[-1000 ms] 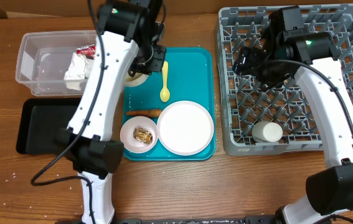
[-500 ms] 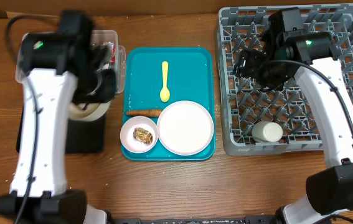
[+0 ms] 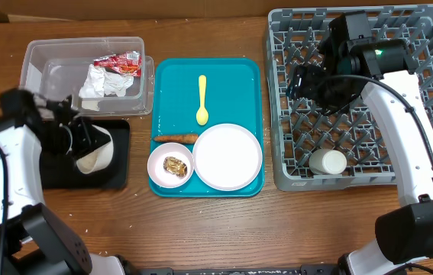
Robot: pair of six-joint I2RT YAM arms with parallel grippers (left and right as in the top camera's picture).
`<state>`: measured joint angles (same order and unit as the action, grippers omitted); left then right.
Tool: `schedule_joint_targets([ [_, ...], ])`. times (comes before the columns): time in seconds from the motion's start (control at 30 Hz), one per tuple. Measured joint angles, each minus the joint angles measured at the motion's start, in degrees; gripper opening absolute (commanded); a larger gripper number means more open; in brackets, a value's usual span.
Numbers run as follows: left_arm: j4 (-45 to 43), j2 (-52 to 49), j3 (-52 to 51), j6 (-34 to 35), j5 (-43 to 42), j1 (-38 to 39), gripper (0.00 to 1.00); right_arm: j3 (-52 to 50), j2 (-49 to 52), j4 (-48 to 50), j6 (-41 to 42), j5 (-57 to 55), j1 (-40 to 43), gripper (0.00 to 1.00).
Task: Sort waste into correct bins and load items into the dishwasher
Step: 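Move the rice bowl over the black tray and tip out the rice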
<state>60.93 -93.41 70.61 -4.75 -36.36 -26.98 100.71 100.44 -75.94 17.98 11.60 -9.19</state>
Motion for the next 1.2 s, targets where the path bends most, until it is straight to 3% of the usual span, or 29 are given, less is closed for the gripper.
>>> schedule_joint_targets([
  [0.37,-2.49,-6.71,-4.90,-6.71,-20.02,-9.68,0.04,0.00,0.00,-0.13,-0.02,-0.02,0.00,0.84],
  [0.6,0.28,-11.45,-4.92,-7.91,-31.52,-15.72,0.04,0.00,0.00,-0.79,-0.87,0.00,0.00,0.85],
  [0.9,2.12,-16.15,-5.01,-7.89,-39.43,-21.90,0.04,0.00,0.00,-0.92,-1.51,-0.02,0.00,0.85],
  [1.2,5.99,-16.46,-5.01,-7.63,-49.59,-22.93,0.04,0.00,0.00,-1.18,-2.21,0.02,0.00,0.85],
])
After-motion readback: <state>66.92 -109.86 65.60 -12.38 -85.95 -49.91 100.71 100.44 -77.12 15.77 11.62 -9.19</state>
